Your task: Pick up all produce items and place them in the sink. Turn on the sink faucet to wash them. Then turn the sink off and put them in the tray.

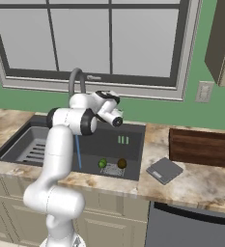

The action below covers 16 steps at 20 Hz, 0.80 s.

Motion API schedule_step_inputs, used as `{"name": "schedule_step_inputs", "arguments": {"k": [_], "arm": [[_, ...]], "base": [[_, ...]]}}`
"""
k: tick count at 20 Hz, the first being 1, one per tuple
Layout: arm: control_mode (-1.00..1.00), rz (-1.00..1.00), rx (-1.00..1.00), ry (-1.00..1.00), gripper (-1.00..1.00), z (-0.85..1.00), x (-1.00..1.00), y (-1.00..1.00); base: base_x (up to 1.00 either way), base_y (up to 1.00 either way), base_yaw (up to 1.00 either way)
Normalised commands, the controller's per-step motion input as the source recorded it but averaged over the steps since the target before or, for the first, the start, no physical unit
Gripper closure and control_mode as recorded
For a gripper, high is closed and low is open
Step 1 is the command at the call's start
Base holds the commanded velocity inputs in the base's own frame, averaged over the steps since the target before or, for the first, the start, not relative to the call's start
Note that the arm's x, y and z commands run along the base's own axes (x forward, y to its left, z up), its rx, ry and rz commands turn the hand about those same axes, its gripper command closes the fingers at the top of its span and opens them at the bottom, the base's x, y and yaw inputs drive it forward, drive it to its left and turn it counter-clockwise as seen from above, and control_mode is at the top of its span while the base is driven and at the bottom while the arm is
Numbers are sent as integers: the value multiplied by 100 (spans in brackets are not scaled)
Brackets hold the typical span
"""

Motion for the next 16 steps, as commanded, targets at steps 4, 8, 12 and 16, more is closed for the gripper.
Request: {"name": "schedule_step_inputs", "arguments": {"k": [4, 8, 12, 16], "arm": [[-100, -9, 7, 6, 100, -6, 0, -64], [-100, -4, 6, 1, 100, 0, 0, -11], [-100, 0, 5, 0, 100, 0, 0, 0], [-100, 2, 11, 0, 100, 3, 10, 5]], "base": [[0, 0, 0], [0, 0, 0], [0, 0, 0], [0, 0, 0]]}}
